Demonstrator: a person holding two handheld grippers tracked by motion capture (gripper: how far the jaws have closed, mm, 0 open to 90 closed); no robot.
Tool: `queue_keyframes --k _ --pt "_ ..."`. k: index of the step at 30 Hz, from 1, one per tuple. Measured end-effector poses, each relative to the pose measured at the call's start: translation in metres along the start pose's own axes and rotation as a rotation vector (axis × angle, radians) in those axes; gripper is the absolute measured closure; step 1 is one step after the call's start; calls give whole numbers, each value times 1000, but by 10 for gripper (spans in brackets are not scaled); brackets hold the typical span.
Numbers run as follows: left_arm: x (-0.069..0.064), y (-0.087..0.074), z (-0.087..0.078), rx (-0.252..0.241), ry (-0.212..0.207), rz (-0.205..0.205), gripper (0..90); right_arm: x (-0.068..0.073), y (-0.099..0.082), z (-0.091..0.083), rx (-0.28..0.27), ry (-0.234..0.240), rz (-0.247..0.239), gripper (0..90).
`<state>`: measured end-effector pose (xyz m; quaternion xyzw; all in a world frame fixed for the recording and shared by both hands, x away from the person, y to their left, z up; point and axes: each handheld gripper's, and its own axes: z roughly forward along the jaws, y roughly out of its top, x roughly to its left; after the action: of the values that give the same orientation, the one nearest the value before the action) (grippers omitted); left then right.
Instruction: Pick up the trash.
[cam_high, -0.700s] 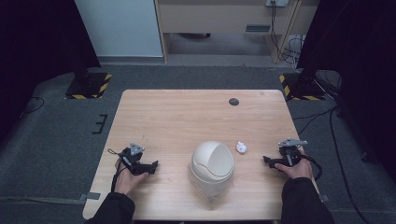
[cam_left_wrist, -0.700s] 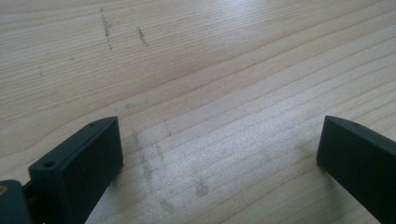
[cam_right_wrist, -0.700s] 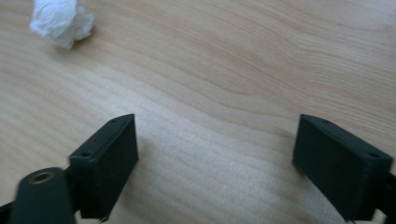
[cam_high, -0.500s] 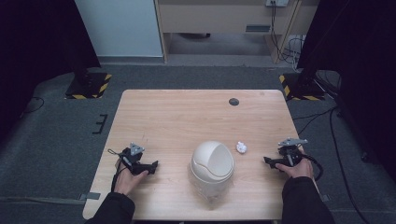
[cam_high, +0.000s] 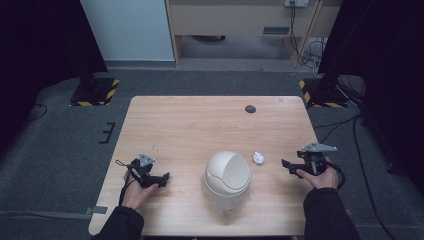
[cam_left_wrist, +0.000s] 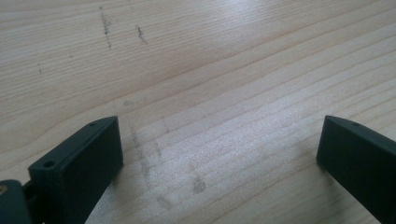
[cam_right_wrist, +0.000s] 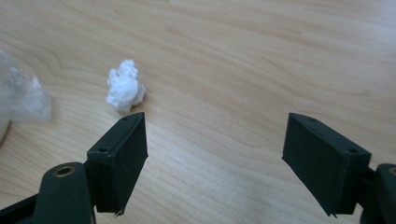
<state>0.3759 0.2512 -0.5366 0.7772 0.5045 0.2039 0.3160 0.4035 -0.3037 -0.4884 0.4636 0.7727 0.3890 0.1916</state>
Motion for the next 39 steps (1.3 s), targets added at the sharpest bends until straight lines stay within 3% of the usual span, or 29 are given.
queue_keyframes --k 11,21,30,39 --pt "0 0 0 0 0 0 0 3 24 -27 -148 23 11 202" --pt "-1 0 0 0 2 -1 0 19 48 -51 -258 68 -22 197" --pt "-1 0 0 0 3 -1 0 43 70 -69 -351 120 -86 191" --pt "-1 0 0 0 3 -1 0 69 84 -78 -407 162 -147 198"
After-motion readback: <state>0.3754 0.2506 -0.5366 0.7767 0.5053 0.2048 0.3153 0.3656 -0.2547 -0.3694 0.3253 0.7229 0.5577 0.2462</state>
